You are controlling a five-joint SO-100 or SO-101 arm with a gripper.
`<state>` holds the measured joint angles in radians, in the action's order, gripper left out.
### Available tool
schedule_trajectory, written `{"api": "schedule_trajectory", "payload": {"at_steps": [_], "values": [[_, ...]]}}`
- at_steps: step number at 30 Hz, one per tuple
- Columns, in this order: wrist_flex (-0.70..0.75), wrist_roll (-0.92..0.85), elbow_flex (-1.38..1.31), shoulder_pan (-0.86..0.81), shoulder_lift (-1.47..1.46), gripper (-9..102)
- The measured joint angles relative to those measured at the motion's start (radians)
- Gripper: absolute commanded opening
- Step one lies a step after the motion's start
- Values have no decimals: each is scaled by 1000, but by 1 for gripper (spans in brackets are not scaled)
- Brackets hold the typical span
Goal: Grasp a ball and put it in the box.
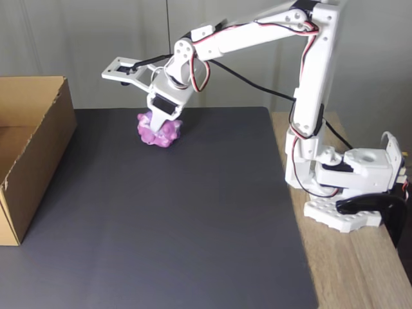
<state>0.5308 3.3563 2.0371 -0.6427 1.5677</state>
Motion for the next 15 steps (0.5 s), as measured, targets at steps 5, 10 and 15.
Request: {"api": "schedule_trajectory", "payload": {"at_steps": [5,10,15], "values": [[21,-15,5,23,40,0],[25,-48,6,60,137,2],[28,-61,8,94,250,2]]}}
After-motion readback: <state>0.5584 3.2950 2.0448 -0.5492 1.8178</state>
